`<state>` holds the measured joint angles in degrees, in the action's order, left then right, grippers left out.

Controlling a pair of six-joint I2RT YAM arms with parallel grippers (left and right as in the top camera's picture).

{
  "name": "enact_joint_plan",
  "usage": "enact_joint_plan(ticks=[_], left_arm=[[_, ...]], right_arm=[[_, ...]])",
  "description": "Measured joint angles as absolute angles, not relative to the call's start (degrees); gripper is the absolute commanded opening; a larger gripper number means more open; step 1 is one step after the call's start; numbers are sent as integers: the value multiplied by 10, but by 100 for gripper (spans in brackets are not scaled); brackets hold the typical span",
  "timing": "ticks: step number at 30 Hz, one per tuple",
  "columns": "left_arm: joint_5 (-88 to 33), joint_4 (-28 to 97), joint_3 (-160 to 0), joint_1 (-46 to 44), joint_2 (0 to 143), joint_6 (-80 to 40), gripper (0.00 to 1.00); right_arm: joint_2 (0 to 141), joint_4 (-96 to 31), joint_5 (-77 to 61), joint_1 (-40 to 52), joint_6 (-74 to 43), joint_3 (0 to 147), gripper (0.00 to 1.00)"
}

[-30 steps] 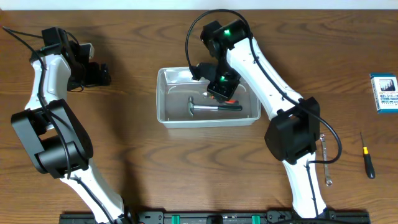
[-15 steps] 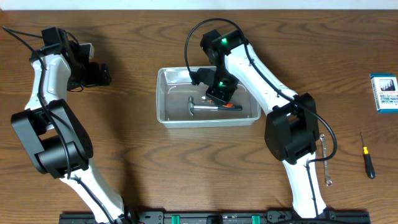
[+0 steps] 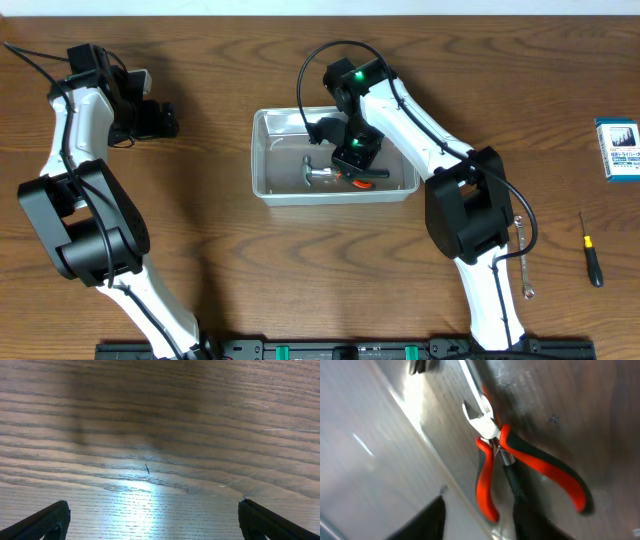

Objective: Pack container
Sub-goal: 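Lower the pliers into the container beside the hammer and release, then raise the right gripper and withdraw it to the right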

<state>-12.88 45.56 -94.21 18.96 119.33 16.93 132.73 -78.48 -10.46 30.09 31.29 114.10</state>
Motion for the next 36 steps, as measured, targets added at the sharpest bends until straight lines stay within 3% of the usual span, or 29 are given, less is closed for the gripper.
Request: enact_joint_plan(ticks=[3,6,13,20,27,36], left_arm=[[-129,456,-942,190,1193,169,98],[-129,456,-942,190,1193,169,98],[-129,456,-942,190,1193,169,98],[-129,456,-942,190,1193,169,98],[-129,455,-942,190,1193,169,98],[-129,456,-942,190,1193,169,98]], right_arm=[[1327,-783,-105,301,317,1140,77],[1327,-786,-106,301,314,1140,99],[1327,-856,-105,301,282,1190,99],[1326,-969,-104,285,246,1402,99],[1278,-967,-86,234,200,1521,99],[1159,-971,-29,118,134,1546,99]])
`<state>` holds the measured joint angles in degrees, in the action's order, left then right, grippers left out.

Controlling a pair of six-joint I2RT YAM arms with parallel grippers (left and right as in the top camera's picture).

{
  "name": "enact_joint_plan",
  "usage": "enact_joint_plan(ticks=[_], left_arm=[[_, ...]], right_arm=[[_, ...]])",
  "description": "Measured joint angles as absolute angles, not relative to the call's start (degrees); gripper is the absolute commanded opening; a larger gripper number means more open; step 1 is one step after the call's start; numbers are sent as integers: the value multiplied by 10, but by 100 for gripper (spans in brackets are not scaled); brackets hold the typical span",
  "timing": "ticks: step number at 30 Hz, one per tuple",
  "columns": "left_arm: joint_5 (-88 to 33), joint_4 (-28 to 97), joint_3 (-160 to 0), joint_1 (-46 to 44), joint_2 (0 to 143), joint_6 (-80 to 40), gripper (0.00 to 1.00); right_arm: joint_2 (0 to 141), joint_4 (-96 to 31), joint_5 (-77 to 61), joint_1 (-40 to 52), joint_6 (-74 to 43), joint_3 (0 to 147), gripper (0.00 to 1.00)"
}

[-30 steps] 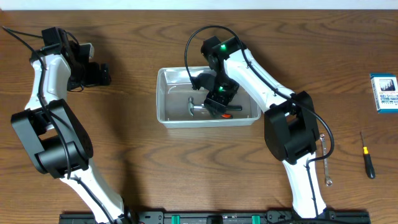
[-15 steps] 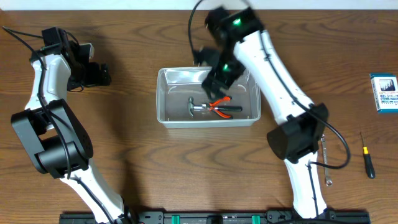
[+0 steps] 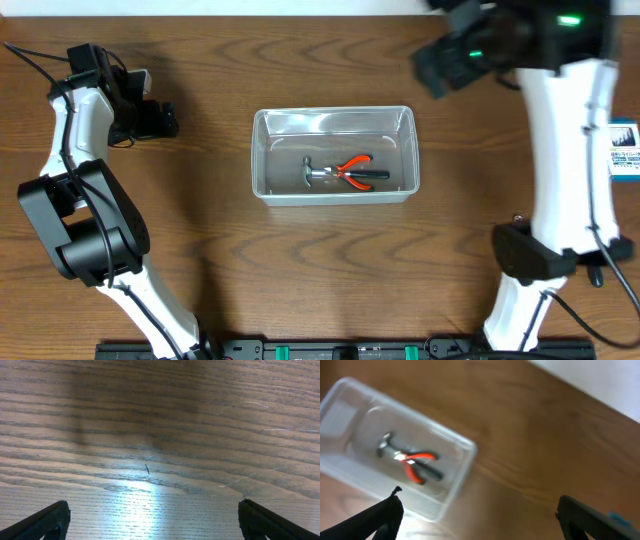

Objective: Pack container
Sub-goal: 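Raise the right gripper and withdraw it to the right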

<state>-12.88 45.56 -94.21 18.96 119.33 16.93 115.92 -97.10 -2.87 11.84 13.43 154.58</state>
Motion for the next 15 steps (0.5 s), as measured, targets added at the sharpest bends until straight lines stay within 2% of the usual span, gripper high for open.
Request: enact_joint_plan(ticks=[15], left_arm=[[-129,456,-942,190,1193,169,98]], right_arm=[[1126,-971,38,-88,105,1498,99]])
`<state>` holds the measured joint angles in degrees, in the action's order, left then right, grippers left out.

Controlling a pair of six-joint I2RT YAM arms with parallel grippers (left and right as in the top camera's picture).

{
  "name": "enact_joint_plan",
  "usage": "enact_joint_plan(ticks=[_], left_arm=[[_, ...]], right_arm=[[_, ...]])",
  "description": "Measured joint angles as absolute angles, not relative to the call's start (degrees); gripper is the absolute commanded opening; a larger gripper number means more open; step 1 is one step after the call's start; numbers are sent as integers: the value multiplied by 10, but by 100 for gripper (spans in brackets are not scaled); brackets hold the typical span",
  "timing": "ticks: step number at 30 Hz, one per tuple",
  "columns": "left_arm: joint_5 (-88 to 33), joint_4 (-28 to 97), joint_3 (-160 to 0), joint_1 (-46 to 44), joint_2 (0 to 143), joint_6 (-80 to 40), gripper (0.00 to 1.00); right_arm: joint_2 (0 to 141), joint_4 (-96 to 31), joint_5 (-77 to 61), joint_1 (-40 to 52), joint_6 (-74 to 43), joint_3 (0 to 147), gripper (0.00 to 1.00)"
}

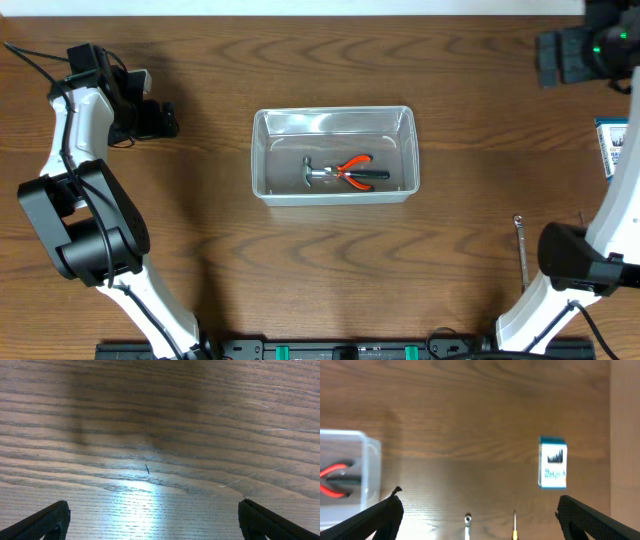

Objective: Pack container
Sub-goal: 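Raise the right gripper and withdraw it to the right, then move the right gripper over the blue-and-white screwdriver set box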

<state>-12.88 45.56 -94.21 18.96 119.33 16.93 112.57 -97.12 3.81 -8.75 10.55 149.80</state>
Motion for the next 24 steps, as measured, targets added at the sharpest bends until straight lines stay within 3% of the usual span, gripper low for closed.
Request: enact_joint_plan(ticks=[11,18,24], left_arm=[[-129,456,-942,190,1193,169,98],[-129,455,-942,190,1193,169,98],[-129,456,-942,190,1193,169,98]], right_arm=[[1138,-940,76,-153,116,1496,99],[1202,-967,23,-237,121,1494,99],[1242,-969,-4,-249,121,1490,99]])
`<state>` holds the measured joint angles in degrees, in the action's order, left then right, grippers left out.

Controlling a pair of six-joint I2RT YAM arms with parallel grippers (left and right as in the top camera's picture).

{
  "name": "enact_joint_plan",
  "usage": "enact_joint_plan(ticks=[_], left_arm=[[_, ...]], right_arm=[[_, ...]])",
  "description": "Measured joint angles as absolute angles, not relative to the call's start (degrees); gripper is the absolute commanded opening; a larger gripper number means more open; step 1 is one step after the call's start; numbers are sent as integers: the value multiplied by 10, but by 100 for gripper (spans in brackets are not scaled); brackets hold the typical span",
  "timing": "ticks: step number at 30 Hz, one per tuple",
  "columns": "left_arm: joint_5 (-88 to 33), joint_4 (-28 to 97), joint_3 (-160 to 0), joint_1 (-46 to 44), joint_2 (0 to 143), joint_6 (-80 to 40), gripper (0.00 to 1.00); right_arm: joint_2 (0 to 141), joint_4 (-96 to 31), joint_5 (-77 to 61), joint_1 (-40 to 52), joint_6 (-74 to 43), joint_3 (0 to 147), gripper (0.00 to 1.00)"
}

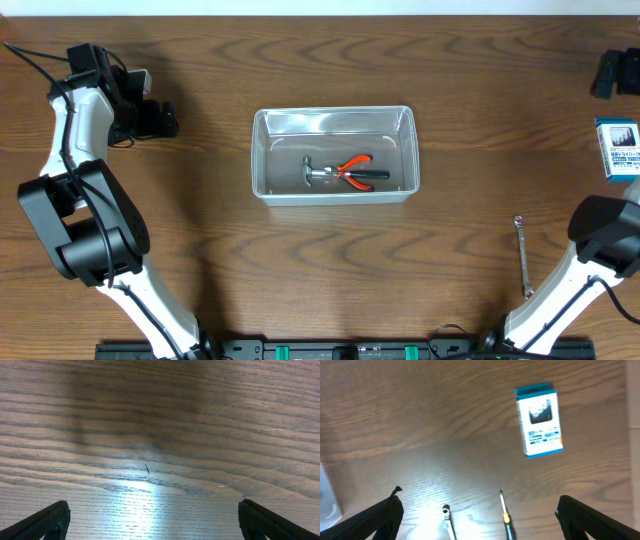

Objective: Pack container
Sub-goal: 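Move the right gripper over the blue-and-white screwdriver set box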

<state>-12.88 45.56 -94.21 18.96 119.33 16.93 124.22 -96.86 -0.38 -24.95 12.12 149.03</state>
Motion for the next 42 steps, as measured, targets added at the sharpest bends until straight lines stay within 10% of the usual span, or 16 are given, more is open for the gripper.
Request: enact_joint_plan(ticks=[42], left_arm=[[-129,456,-942,190,1193,169,98]], right_arm=[[1381,-891,-53,-402,378,1490,99]])
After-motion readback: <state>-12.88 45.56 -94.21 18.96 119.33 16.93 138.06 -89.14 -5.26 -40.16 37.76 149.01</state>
